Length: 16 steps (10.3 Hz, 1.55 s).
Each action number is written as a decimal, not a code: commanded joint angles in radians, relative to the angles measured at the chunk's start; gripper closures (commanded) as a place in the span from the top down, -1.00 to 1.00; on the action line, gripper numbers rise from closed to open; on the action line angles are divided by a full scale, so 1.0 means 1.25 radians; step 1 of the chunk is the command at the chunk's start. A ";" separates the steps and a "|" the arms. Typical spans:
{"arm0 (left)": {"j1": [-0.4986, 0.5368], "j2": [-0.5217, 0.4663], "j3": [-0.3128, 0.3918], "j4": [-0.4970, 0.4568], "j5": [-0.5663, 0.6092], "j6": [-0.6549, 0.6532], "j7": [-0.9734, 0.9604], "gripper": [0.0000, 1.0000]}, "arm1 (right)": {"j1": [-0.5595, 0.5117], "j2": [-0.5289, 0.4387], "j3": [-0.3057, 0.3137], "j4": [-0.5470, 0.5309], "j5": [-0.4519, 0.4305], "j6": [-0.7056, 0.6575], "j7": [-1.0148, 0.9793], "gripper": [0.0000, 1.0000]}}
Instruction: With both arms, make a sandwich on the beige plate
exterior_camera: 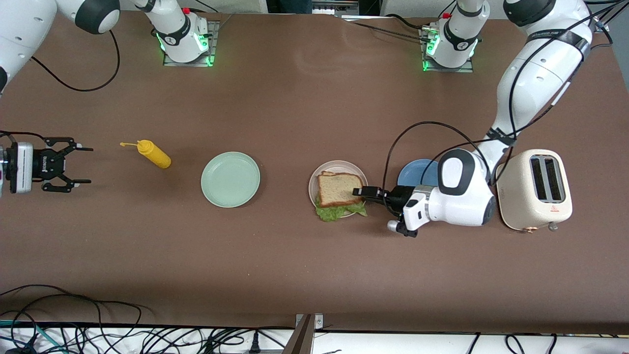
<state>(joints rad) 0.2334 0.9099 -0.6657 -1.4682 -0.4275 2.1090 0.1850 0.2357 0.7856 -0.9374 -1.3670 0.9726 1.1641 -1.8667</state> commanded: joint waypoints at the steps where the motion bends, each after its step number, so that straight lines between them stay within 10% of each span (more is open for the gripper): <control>1: 0.013 -0.049 0.000 -0.024 0.091 -0.011 0.004 1.00 | 0.065 -0.028 -0.048 0.071 -0.022 -0.065 0.258 0.99; 8: 0.101 -0.239 0.002 -0.021 0.494 -0.179 -0.170 1.00 | 0.161 -0.065 -0.051 0.206 -0.026 -0.067 0.729 0.99; 12: 0.167 -0.339 -0.005 -0.021 0.529 -0.245 -0.170 1.00 | 0.172 -0.069 -0.037 0.312 -0.104 -0.087 1.018 0.99; 14: 0.135 -0.409 0.044 -0.037 0.526 -0.250 -0.174 1.00 | 0.167 -0.112 0.067 0.320 -0.224 -0.075 1.136 0.99; 16: 0.016 -0.493 0.204 -0.057 0.514 -0.259 -0.171 1.00 | 0.111 -0.201 0.301 0.316 -0.448 -0.032 1.304 0.99</control>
<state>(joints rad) 0.3505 0.4071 -0.5416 -1.4767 0.2001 1.7899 -0.0184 0.4348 0.6227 -0.7559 -0.9759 0.5691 1.0977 -0.3751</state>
